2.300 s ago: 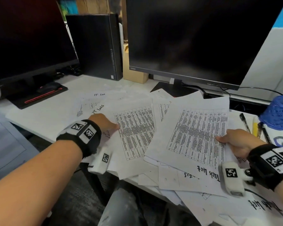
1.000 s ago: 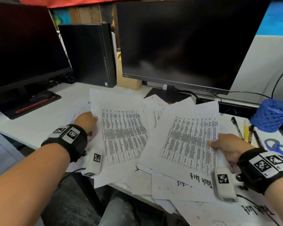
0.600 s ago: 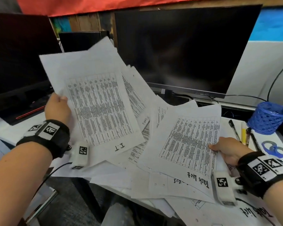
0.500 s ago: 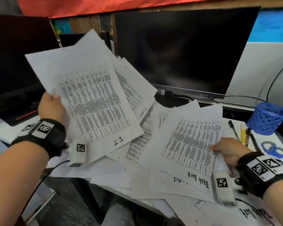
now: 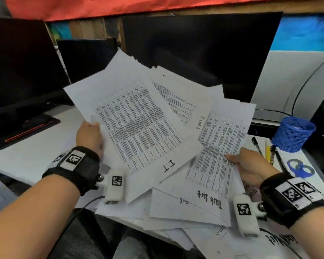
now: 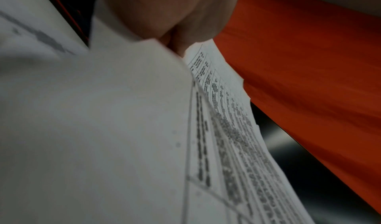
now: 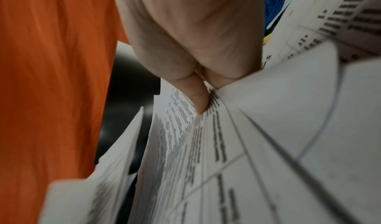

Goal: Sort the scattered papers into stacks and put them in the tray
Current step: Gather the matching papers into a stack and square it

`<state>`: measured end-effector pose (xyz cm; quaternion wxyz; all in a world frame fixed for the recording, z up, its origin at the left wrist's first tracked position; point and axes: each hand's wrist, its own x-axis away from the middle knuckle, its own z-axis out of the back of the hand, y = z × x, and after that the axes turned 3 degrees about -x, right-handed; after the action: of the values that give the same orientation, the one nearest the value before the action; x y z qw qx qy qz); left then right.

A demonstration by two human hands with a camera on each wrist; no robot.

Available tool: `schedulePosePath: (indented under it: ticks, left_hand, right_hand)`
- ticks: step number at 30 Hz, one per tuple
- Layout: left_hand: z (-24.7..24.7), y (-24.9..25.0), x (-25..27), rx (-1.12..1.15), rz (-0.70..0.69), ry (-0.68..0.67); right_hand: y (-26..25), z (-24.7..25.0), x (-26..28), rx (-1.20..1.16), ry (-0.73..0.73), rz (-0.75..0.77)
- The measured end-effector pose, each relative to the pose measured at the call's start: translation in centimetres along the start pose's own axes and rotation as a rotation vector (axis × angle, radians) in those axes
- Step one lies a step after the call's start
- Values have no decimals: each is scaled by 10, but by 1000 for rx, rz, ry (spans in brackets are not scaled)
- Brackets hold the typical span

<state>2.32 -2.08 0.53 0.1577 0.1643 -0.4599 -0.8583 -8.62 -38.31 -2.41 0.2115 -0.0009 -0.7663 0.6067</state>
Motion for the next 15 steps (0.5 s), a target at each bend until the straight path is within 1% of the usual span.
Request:
schedulePosePath:
  ticks: [2,3,4,5,8,9,10,11,13,14,15]
  left_hand:
    - [-13,4,15,-53,20,-77]
    - [-19,8,23,-74,49,-69]
    - [-25,12,31,-92,58,-102]
    - [-31,13,36,-51,68,-100]
    - [-42,15,48,242,166,-213]
    - [-46,12,46,335,168,-238]
    - [-46,11,49,450,200,-257]
    - [-44,14,55,543,191,-319]
    - [-42,18,65,632,155,-429]
    - [-41,18,68,670,142,-456]
    - [-41,17,69,699,126,-450]
  right_hand:
    - [0,-7,2,-58,-4,39]
    - [1,-11,2,-57,16,57]
    - [2,-14,3,-46,33,74]
    - [2,-17,4,-27,53,89]
    - [0,-21,8,18,136,121]
    - [-1,-21,8,3,144,125]
    - [-2,-21,9,-4,145,128]
    - [-2,-20,8,5,157,131]
    - [-3,-18,8,24,173,140]
    - [-4,-18,9,14,166,145]
    - [-4,-18,10,-5,153,149]
